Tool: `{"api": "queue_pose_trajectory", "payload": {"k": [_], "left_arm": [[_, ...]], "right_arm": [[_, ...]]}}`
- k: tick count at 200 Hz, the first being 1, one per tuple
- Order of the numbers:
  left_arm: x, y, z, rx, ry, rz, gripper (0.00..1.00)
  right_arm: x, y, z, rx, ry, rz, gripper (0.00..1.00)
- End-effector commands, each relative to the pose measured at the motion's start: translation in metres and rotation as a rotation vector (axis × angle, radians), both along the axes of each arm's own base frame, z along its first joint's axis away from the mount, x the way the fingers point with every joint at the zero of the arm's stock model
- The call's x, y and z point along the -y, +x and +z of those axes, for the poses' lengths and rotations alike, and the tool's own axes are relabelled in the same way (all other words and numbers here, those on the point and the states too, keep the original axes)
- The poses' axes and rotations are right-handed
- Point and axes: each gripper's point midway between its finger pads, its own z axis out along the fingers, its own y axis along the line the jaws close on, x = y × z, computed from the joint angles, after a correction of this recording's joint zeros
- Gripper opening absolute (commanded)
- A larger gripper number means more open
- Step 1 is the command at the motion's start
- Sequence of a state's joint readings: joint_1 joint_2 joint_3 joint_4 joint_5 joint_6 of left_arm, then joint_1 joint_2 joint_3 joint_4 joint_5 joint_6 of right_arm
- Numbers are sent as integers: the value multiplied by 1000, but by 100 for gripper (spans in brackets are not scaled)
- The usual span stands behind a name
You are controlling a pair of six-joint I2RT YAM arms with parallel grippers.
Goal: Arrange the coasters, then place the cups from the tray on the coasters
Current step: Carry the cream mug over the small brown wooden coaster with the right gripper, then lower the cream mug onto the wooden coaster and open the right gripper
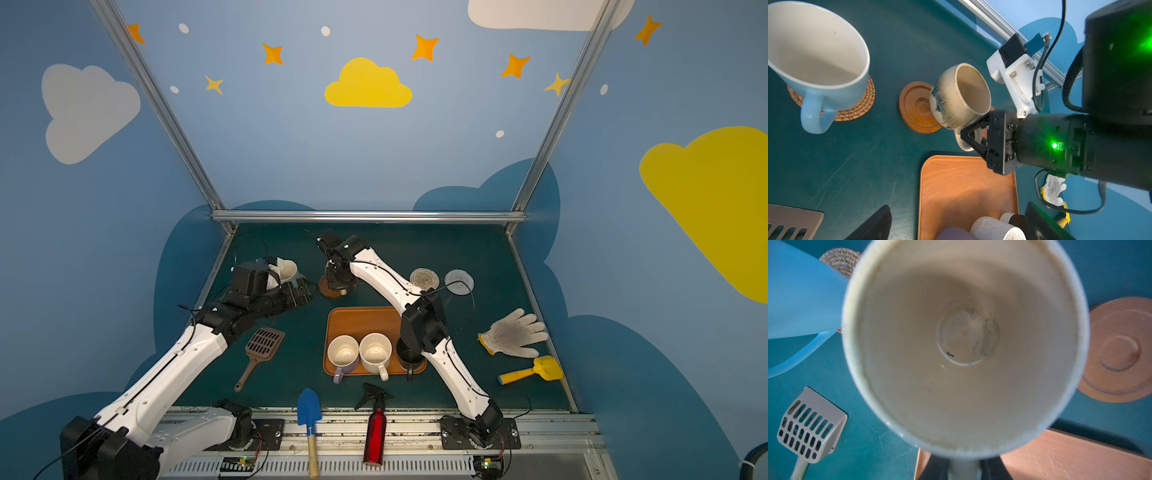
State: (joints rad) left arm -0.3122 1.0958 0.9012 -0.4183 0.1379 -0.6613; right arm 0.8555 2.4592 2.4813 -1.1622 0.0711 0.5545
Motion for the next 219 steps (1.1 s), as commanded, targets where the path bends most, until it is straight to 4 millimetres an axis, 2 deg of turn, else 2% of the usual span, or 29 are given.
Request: {"api": "queue_pose_trajectory", "payload": {"k": [1, 93, 137, 165, 219], "left_arm": [[-3, -1, -10, -23, 9, 6, 99], [-7, -3, -23, -40, 7, 20, 99], [-8, -3, -23, -40, 3, 24, 99], [-9, -3, -21, -35, -1, 28, 99], [-9, -5, -13, -16, -9, 26, 99]], "right_arm": [[-21, 11, 17, 75, 86, 5, 0], [-39, 14, -20, 35, 97, 30, 0], [-38, 11, -34, -1, 87, 7, 0], [-40, 3, -36, -21, 78, -2, 0], [-33, -2, -24, -11, 51, -11, 0]]}}
